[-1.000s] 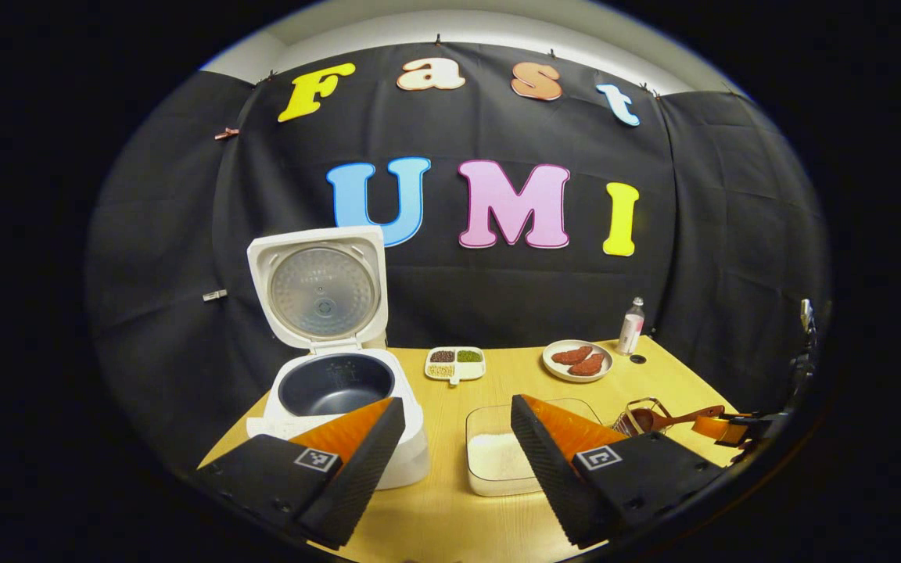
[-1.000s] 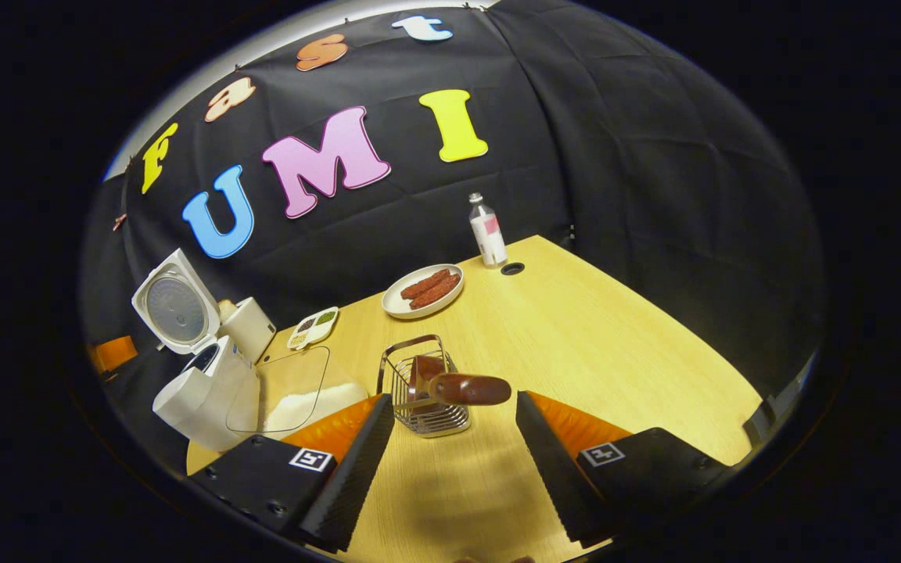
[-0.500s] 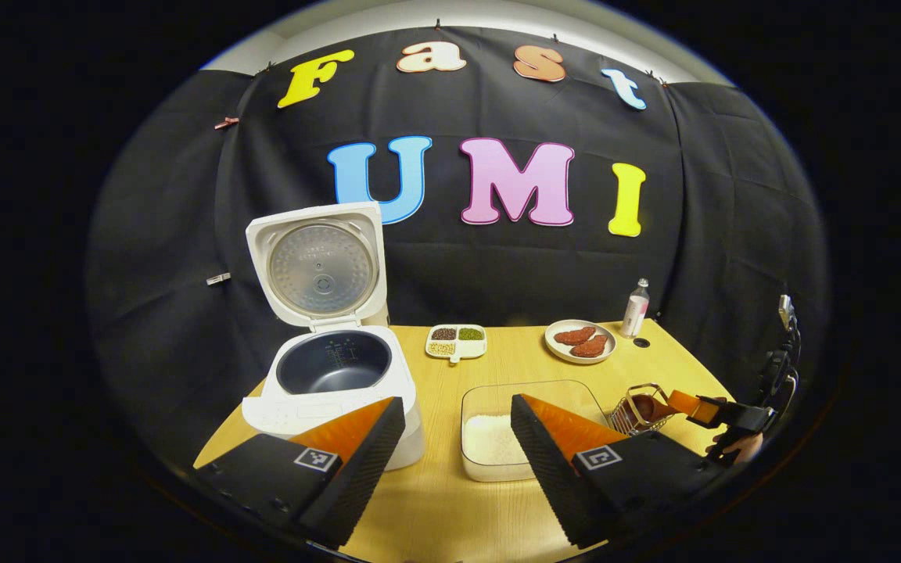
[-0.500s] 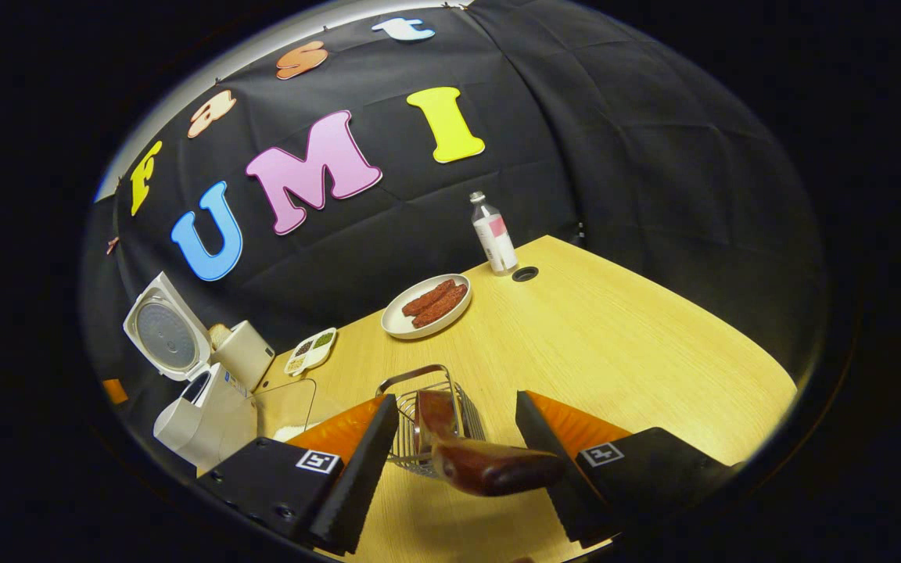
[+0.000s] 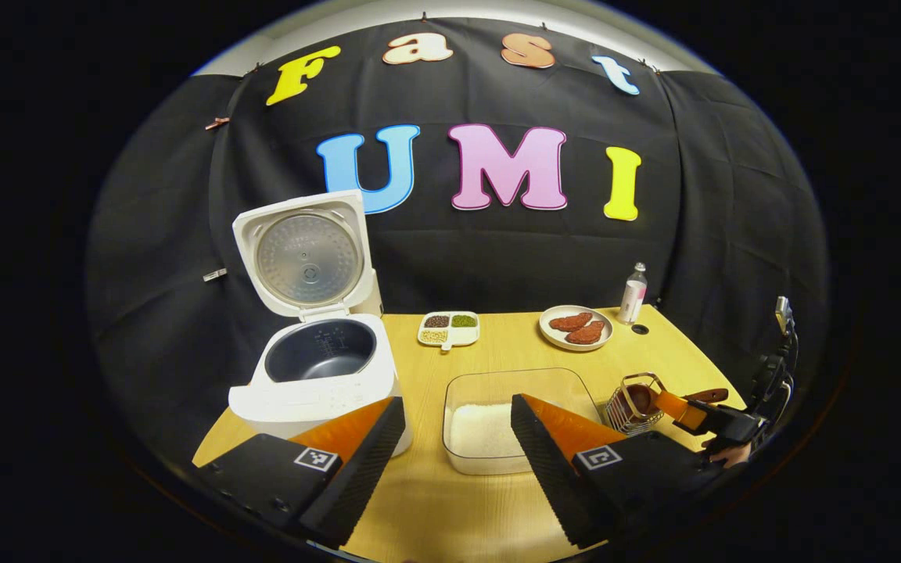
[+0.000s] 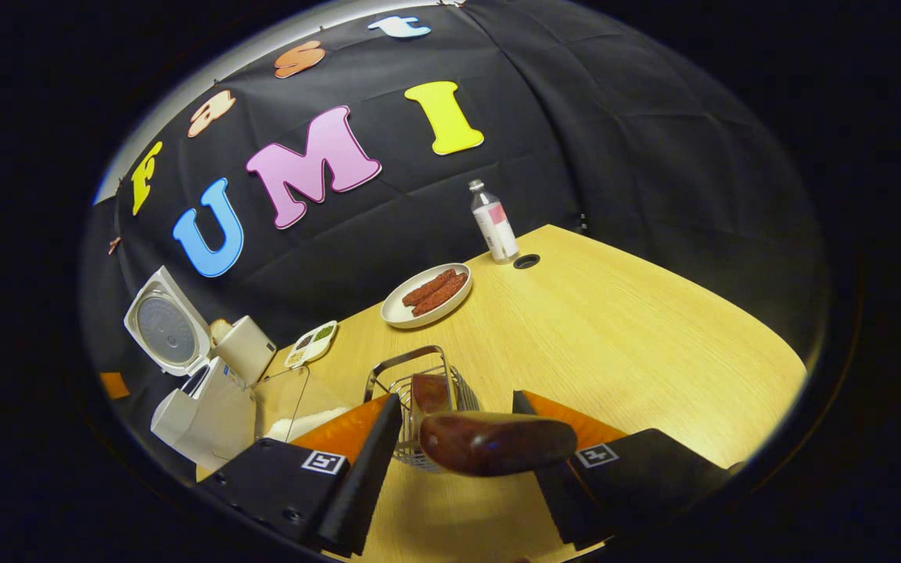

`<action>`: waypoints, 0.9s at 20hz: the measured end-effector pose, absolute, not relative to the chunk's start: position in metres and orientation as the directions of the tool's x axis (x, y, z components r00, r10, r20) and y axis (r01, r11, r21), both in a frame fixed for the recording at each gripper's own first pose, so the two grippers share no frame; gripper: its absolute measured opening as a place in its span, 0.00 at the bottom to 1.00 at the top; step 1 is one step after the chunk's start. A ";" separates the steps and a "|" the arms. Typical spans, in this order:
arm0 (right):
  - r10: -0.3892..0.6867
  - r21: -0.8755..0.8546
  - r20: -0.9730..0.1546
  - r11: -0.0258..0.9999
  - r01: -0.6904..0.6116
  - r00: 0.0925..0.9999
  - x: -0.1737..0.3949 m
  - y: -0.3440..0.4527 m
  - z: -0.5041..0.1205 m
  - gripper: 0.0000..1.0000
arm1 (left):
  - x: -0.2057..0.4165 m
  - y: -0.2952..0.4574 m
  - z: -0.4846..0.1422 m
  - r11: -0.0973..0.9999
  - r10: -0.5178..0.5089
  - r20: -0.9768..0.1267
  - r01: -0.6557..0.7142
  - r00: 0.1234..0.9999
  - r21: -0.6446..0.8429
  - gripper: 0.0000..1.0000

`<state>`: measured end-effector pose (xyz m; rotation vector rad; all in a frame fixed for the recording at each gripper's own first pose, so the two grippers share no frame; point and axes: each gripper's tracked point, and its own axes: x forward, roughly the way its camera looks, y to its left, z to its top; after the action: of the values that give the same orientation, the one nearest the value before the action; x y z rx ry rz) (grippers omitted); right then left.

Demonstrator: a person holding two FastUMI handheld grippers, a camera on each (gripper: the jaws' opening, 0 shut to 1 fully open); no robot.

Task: Close the left gripper, press the button to open the rice cooker; take a wooden spoon from the chopstick holder with the right hand, scoop a spoonful of rice and pour it into the rice cooker, then put the wooden spoon back into the chopstick holder.

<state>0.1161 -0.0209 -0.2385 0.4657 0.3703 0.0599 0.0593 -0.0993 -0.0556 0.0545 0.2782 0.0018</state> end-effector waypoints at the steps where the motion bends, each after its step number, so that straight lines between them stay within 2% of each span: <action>1: 0.138 0.446 -0.313 0.895 0.018 0.940 0.119 -0.020 -0.234 0.90 | 0.061 -0.104 -0.056 0.998 -0.002 -0.279 0.019 0.960 0.059 0.95; 3: 0.116 0.445 -0.297 0.895 0.030 0.948 0.125 -0.023 -0.236 0.71 | 0.065 -0.111 -0.060 0.997 -0.021 -0.294 0.042 0.956 0.067 0.95; 4: 0.114 0.453 -0.283 0.891 0.028 0.952 0.130 -0.021 -0.232 0.58 | 0.066 -0.114 -0.064 0.996 -0.025 -0.304 0.048 0.952 0.069 0.95; 5: 0.105 0.459 -0.275 0.888 0.034 0.956 0.133 -0.021 -0.230 0.52 | 0.068 -0.117 -0.066 0.996 -0.030 -0.313 0.054 0.949 0.068 0.95; 6: 0.099 0.466 -0.263 0.884 0.037 0.960 0.138 -0.020 -0.227 0.41 | 0.069 -0.120 -0.066 0.996 -0.036 -0.316 0.061 0.948 0.069 0.95; 8: 0.099 0.472 -0.250 0.881 0.032 0.963 0.146 -0.020 -0.216 0.28 | 0.071 -0.126 -0.063 0.994 -0.046 -0.312 0.075 0.949 0.081 0.95; 9: 0.112 0.471 -0.241 0.882 0.015 0.964 0.150 -0.019 -0.210 0.24 | 0.071 -0.128 -0.061 0.993 -0.050 -0.308 0.081 0.950 0.086 0.95; 10: 0.122 0.469 -0.228 0.883 -0.001 0.966 0.156 -0.018 -0.203 0.30 | 0.072 -0.130 -0.061 0.993 -0.052 -0.302 0.083 0.952 0.088 0.95; 13: 0.175 0.477 -0.245 0.878 -0.038 0.953 0.171 -0.014 -0.201 0.27 | 0.071 -0.130 -0.061 0.996 -0.040 -0.300 0.061 0.953 0.063 0.95; 18: 0.244 0.453 -0.275 0.886 -0.098 0.930 0.185 -0.005 -0.186 0.17 | 0.062 -0.121 -0.053 1.000 0.001 -0.251 -0.002 0.968 -0.006 0.95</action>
<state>0.1848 -0.0051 -0.1864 0.4495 0.3339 0.1814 0.0617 -0.1209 -0.0525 -0.0059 0.2538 0.0014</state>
